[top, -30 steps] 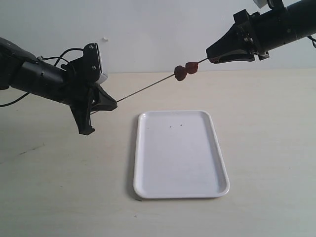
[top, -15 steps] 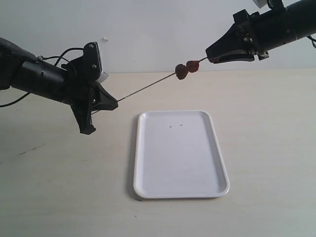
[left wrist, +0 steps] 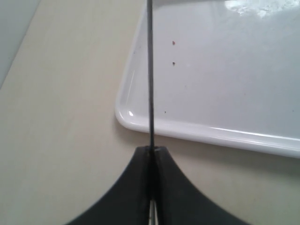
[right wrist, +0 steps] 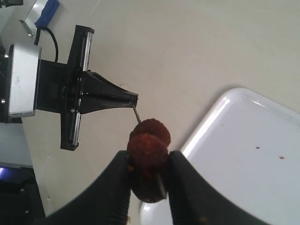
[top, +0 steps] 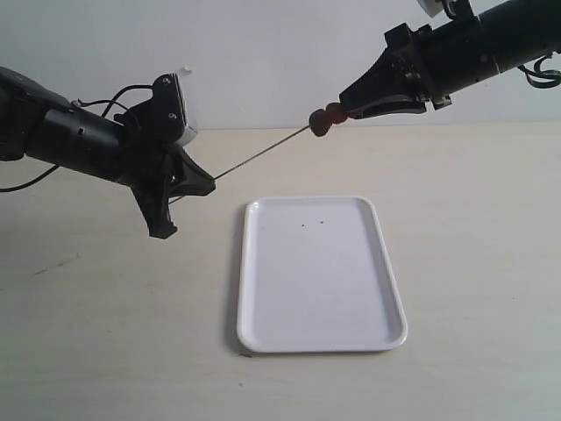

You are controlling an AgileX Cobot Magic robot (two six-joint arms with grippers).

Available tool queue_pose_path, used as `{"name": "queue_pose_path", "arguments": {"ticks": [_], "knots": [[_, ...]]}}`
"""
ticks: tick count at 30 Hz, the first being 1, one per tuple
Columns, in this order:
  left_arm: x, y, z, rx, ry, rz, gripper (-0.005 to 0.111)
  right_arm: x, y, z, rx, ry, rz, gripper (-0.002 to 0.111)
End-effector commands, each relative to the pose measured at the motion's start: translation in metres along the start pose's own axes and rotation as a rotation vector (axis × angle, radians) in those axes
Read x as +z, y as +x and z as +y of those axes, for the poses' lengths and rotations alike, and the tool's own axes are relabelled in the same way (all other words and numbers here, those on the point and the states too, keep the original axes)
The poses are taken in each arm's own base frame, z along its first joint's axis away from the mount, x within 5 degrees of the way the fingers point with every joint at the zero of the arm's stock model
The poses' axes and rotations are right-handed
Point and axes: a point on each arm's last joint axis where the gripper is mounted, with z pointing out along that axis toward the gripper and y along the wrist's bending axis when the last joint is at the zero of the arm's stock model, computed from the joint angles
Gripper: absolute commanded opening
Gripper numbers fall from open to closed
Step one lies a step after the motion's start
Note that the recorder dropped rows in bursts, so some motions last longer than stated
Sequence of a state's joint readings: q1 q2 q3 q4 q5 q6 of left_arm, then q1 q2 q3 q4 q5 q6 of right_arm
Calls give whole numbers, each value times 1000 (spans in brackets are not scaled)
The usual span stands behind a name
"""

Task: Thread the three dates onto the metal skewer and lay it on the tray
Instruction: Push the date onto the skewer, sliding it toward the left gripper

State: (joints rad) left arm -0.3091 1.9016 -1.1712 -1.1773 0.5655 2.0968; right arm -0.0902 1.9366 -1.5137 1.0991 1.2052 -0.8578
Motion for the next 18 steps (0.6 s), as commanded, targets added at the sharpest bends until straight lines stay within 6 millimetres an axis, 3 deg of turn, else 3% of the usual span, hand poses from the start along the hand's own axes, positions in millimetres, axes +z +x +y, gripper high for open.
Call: {"name": "queue_pose_path", "arguments": {"ticks": [1,13,18], "knots": [[4,-13,-6,-6,19,-39,0,1,-2,6,-18,-20,5,27],[8,-18,-8,8,-12,-21,0,1,-2,6,-23,-20,5,29],[8,-18,-7,3,-21,-16,0,1,-2,6,-21,-24,-2,53]]}}
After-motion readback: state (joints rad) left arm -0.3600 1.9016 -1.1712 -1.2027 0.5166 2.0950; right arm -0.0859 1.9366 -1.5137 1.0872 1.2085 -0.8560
